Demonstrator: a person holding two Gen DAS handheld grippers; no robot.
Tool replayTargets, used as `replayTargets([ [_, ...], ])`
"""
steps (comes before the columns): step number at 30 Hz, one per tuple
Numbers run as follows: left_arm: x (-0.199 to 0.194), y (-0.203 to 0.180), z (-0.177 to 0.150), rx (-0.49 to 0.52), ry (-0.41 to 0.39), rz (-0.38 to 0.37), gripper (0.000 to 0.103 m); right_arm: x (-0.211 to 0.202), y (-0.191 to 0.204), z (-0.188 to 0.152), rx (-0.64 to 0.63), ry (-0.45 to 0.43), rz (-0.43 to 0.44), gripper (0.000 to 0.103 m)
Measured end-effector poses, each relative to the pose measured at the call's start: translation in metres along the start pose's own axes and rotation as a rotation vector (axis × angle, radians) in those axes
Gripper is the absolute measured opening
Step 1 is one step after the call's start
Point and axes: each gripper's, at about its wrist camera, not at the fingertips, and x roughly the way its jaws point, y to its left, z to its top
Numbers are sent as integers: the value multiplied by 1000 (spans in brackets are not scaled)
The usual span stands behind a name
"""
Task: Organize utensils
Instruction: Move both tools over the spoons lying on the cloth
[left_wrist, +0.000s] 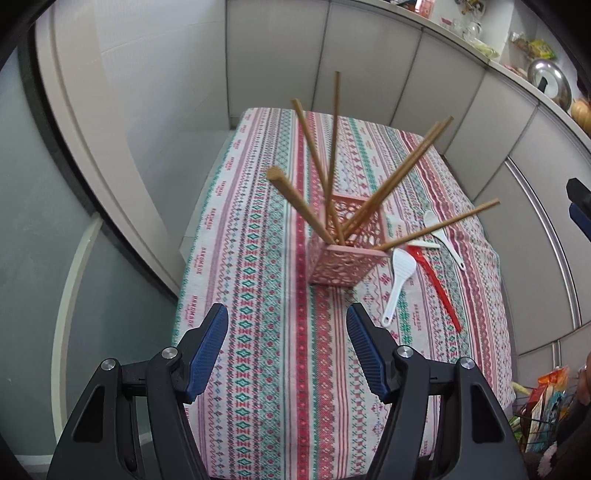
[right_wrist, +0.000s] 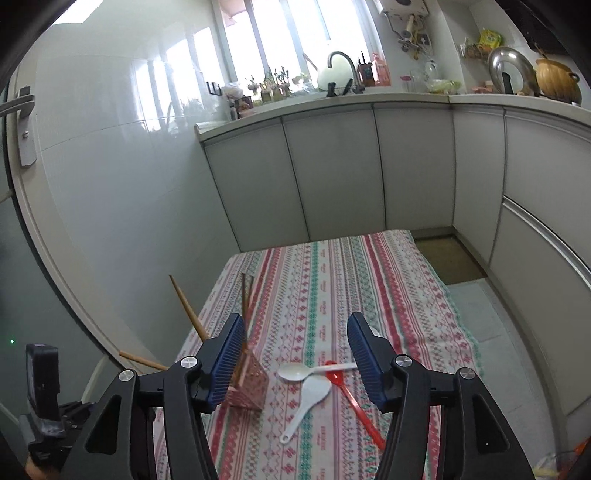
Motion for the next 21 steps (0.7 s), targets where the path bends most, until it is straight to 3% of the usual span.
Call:
replayTargets([
  [7, 10, -35, -12, 68, 64, -26, 70, -3, -46, -14, 31, 141, -57, 77],
  [15, 40, -87, -27, 166, 143, -49, 70, 26, -94, -50, 59, 353, -108, 78],
  [21, 75, -112, -40, 226, 173, -70, 70, 48, -126, -71, 77, 444, -136, 78],
])
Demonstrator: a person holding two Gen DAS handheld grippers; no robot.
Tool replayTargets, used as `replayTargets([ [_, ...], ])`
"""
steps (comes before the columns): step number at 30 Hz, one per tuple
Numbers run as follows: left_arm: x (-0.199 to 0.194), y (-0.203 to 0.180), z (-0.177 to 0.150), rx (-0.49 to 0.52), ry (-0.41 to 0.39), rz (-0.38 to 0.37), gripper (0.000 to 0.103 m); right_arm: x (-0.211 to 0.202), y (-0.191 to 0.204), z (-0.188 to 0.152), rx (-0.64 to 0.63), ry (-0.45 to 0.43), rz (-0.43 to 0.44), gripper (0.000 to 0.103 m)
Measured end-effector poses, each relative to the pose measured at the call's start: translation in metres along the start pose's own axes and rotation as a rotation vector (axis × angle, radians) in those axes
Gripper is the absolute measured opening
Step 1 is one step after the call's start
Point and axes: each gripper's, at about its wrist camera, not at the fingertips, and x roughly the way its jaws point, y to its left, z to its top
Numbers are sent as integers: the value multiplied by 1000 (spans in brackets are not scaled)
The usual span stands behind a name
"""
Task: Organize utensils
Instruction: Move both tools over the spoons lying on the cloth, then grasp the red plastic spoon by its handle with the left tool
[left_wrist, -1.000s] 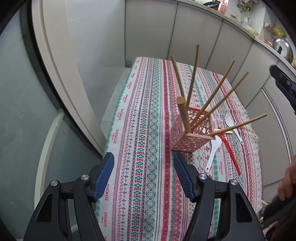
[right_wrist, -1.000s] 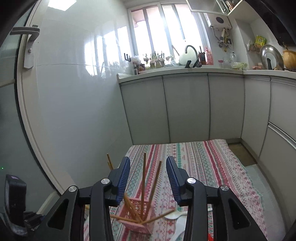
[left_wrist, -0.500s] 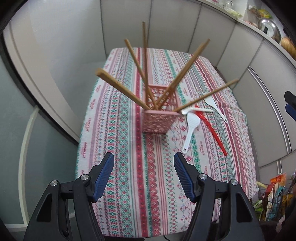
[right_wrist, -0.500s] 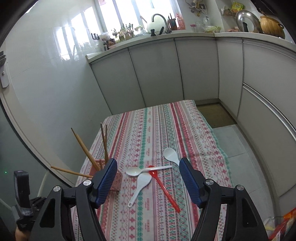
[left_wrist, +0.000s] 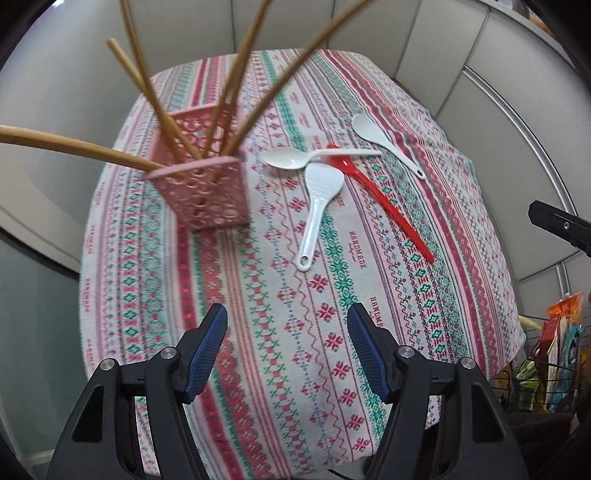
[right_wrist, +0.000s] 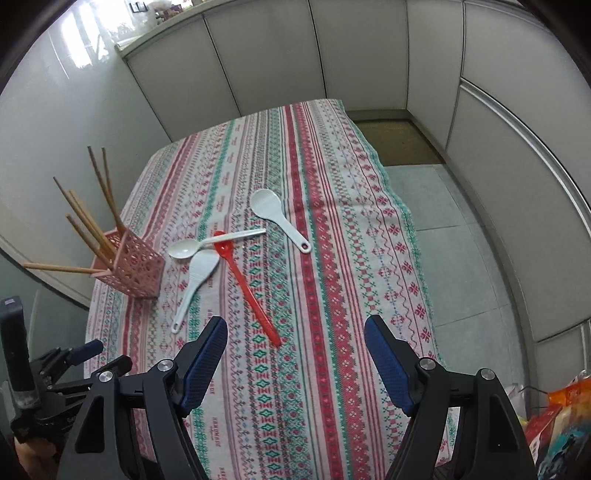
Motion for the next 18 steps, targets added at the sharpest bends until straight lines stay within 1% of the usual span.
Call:
replayTargets([
  [2, 12, -7, -2, 10, -9, -1, 70, 12, -11, 1, 18, 33, 8, 78],
  [4, 21, -17, -3, 22, -22, -34, 70, 24, -22, 2, 46, 58, 14, 78],
  [7, 37, -37, 2, 37, -15, -86, 69, 38, -38, 5, 82, 82, 12, 78],
  [11, 49, -57, 16, -28, -28, -134, 68, 50, -57, 8, 120, 105, 15, 78],
  [12, 52, -63, 22, -55, -41, -137, 66, 53, -62, 8, 127, 107, 12, 78],
  [13, 56, -68, 27, -72, -53, -136, 61, 56, -67, 8, 132, 113, 9, 78],
  [16, 69, -85, 42, -124, -84, -119, 54, 63, -79, 7, 145, 128, 1, 78],
  [18, 78, -93, 49, -152, -89, -107, 50, 66, -86, 7, 153, 137, -2, 78],
])
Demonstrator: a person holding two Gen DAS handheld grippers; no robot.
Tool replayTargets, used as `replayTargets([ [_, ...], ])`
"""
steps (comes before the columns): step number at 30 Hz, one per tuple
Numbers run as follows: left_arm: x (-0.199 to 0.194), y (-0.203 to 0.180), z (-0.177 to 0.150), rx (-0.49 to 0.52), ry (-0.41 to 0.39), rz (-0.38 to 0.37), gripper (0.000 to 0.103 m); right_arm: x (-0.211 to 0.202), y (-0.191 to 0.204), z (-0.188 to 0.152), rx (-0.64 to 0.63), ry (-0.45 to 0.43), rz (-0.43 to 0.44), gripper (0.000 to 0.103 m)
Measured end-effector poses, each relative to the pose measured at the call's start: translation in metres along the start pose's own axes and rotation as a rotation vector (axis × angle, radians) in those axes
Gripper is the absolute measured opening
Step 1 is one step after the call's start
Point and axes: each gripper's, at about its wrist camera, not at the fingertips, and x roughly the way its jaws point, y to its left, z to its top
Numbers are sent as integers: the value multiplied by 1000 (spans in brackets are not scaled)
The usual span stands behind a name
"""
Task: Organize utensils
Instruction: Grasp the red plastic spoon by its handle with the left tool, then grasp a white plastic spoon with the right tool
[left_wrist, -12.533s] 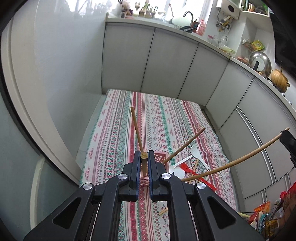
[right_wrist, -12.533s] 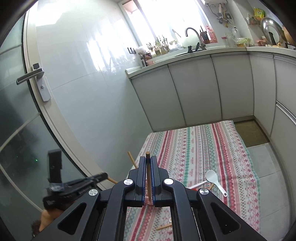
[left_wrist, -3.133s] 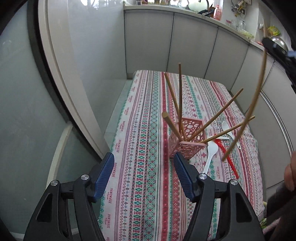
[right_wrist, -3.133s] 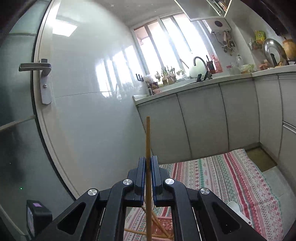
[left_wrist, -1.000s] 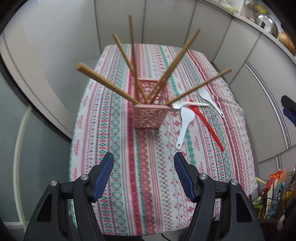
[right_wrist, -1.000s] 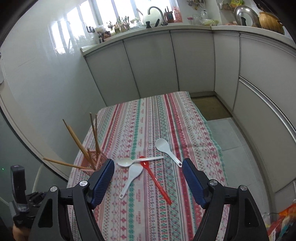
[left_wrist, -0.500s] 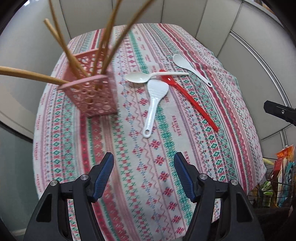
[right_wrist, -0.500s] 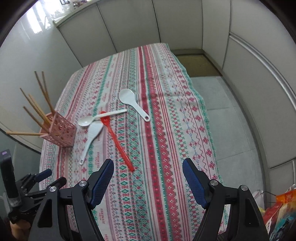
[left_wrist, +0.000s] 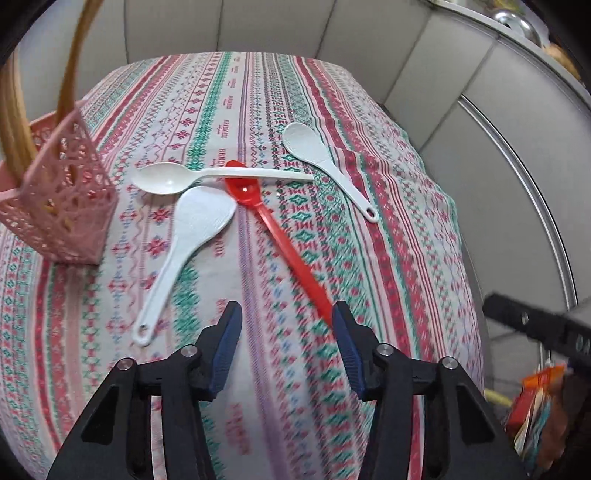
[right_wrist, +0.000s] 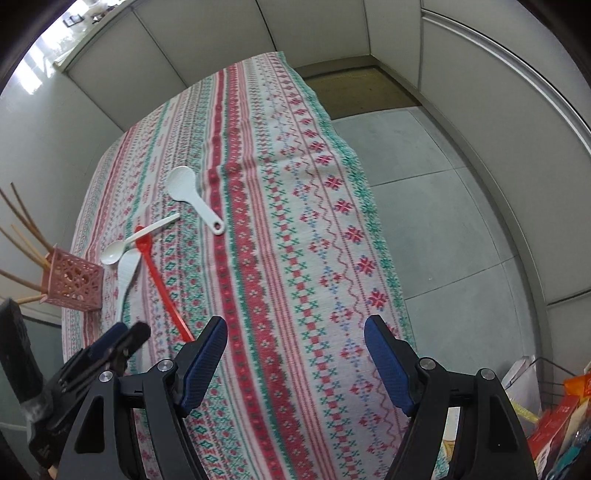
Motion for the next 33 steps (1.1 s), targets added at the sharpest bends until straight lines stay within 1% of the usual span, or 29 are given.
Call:
replayTargets([
  [3, 18, -11, 5, -15, -8, 45, 46, 4, -12, 2, 22, 8, 3, 78],
  [6, 29, -16, 12, -23, -24, 94, 44, 9, -21, 3, 36, 20, 4, 78],
  [7, 30, -16, 14, -23, -28, 104, 40, 10, -24, 4, 38, 22, 2, 78],
  [8, 32, -17, 16, -23, -27, 112, 38, 11, -26, 4, 39, 23, 0, 78],
  [10, 34, -16, 19, -28, -28, 126, 20, 13, -29, 6, 46, 25, 1, 78],
  [11, 34, -14, 19, -26, -25, 128, 16, 14, -30, 7, 50, 26, 6, 78],
  [14, 34, -9, 23, 3, 9, 104, 14, 16, -31, 11, 65, 22, 29, 78],
  [16, 32, -5, 22, 19, 33, 95, 10, 19, -29, 15, 72, 17, 49, 78],
  [20, 21, 10, 16, 28, 76, 39, 9, 25, -18, 22, 67, 15, 72, 78],
  [24, 4, 20, 9, 67, 83, 6, 9, 33, 0, 29, 44, 17, 90, 78],
  [27, -9, 27, 2, 107, 82, -8, 9, 39, 17, 31, 12, 25, 108, 78],
  [30, -18, 34, -8, 145, 101, -19, 9, 45, 41, 30, -51, 38, 127, 78],
  [33, -19, 42, -22, 176, 156, -32, 9, 47, 66, 25, -121, 43, 138, 77],
])
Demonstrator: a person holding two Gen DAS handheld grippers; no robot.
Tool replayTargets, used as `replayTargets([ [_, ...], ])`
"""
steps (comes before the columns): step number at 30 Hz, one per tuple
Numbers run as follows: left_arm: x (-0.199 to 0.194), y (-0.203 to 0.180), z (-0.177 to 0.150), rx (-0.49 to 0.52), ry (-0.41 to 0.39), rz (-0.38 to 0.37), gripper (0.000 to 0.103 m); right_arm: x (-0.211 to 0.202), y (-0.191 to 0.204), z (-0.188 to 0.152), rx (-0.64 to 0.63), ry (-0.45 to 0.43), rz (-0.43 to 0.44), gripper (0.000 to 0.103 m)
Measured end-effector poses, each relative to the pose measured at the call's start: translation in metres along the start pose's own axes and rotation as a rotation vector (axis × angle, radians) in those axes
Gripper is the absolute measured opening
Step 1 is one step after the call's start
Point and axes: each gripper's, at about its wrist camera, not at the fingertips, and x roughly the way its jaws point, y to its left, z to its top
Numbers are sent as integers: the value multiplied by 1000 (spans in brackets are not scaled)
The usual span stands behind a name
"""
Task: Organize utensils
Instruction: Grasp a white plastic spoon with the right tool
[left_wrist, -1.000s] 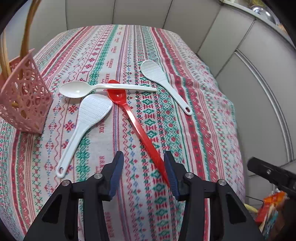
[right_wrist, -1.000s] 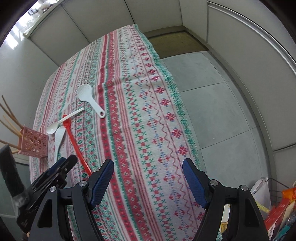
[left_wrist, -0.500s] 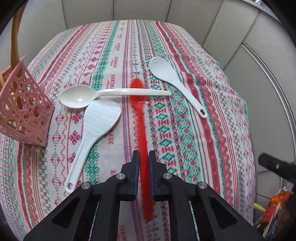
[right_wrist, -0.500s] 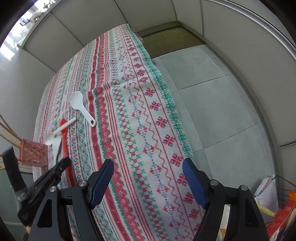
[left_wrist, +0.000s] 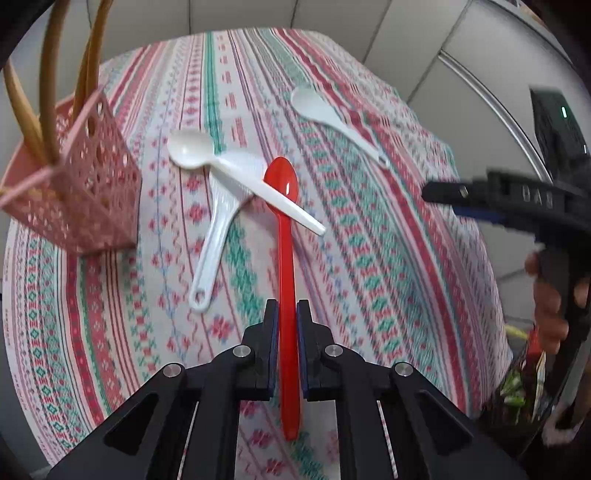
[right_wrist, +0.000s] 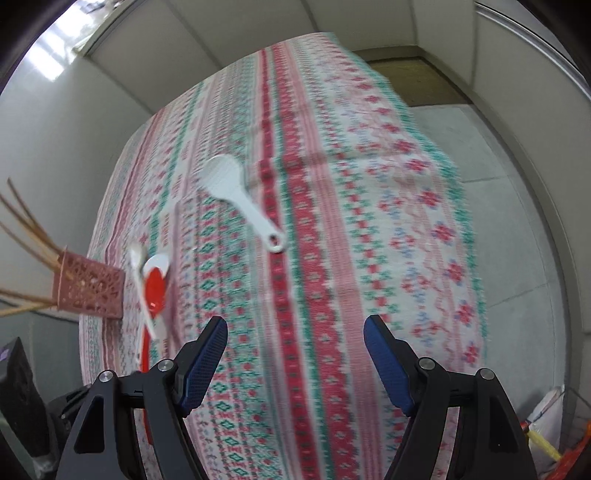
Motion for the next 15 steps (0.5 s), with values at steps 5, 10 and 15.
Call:
replayTargets([
  [5, -5, 8, -29, 62, 54, -20, 9, 7, 30, -1, -52, 12, 20, 75],
  [10, -18, 21, -53, 100, 79, -27, 9, 15, 53, 0, -63, 23, 56, 66],
  [15, -31, 35, -71, 104, 95, -29, 9, 28, 79, 6, -61, 36, 105, 60],
])
